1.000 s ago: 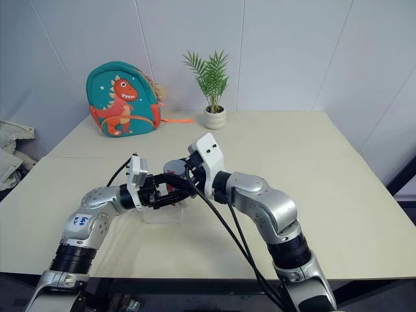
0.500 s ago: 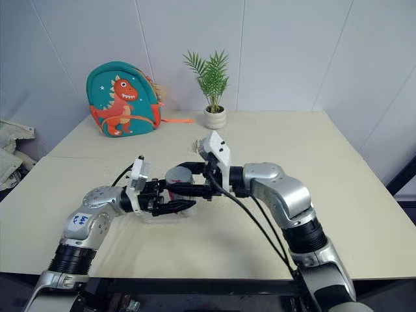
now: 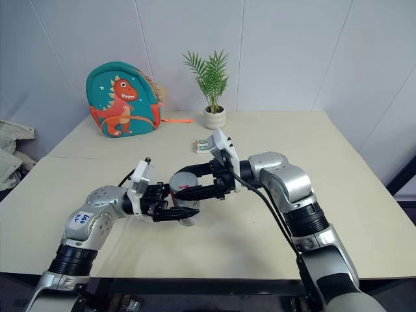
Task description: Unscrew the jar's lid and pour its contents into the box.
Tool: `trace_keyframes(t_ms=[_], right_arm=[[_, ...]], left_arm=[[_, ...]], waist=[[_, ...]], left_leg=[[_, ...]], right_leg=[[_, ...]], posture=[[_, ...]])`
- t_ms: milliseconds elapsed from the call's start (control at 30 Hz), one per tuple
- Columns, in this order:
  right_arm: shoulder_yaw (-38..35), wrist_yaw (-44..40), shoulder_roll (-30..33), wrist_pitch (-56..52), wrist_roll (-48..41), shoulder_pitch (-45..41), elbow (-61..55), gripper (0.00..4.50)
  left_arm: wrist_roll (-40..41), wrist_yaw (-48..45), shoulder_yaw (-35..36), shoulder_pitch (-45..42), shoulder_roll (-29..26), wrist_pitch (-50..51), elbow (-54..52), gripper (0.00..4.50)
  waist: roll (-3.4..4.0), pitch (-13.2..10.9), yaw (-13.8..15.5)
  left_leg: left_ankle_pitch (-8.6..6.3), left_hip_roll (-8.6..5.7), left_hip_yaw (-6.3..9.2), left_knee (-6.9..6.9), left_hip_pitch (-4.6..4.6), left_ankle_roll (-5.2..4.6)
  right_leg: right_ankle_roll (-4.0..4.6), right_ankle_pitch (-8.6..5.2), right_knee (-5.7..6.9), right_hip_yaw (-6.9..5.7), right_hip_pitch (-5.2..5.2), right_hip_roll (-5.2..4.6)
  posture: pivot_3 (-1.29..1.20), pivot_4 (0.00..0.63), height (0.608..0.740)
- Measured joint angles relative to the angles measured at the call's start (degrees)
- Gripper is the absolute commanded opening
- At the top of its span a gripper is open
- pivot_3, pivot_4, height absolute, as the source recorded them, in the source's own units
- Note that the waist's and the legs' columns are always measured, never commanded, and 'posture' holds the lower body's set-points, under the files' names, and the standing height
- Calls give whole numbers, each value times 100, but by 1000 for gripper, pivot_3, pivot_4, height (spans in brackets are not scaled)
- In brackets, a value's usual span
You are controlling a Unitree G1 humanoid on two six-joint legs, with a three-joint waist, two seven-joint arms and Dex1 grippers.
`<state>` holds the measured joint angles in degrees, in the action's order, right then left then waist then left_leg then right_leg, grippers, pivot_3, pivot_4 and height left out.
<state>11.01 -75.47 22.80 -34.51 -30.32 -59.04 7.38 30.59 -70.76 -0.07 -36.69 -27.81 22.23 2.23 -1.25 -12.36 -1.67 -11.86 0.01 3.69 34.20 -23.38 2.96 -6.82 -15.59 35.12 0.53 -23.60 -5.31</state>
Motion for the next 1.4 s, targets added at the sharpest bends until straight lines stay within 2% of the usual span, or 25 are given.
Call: trace_keyframes(t_ms=[233,400,433,833,1133,1400], right_arm=[[-1,-65,-49,73,-2,0,114,2678],[-9,9,-49,-42,-5,9,102,4280],[-10,33,-49,-73,-5,9,106,4453],[-341,169,-38,-51,-132,45,-43,4453],[-452,790,-325,-173,-276,228,-669,4453],[-275,1270,-543,-24,93,208,-415,4453]], left_arm=[[1,52,14,52,0,23,-59,2917],[47,71,14,93,21,23,-173,2917],[62,71,14,93,22,23,-176,2917],[93,176,92,145,17,-102,-163,2917],[68,421,183,154,34,-266,-82,2917],[69,525,153,173,112,-294,-97,2917]], waist=[[0,0,2],[0,0,4],[0,0,3],[0,0,3],[0,0,4],[0,0,5]], left_leg=[[0,0,0,0,0,1],[1,0,0,0,0,2],[1,0,0,0,0,2],[2,0,0,0,0,3],[2,0,0,3,1,4],[3,0,1,4,1,6]], right_leg=[[0,0,0,0,0,0],[0,0,1,0,0,-1],[0,0,2,0,0,-1],[0,0,3,0,-1,0],[0,0,7,1,0,-1],[0,0,12,1,-1,-1]], posture=[[0,150,740],[0,150,740],[0,150,740],[0,150,740],[0,150,740],[0,150,740]])
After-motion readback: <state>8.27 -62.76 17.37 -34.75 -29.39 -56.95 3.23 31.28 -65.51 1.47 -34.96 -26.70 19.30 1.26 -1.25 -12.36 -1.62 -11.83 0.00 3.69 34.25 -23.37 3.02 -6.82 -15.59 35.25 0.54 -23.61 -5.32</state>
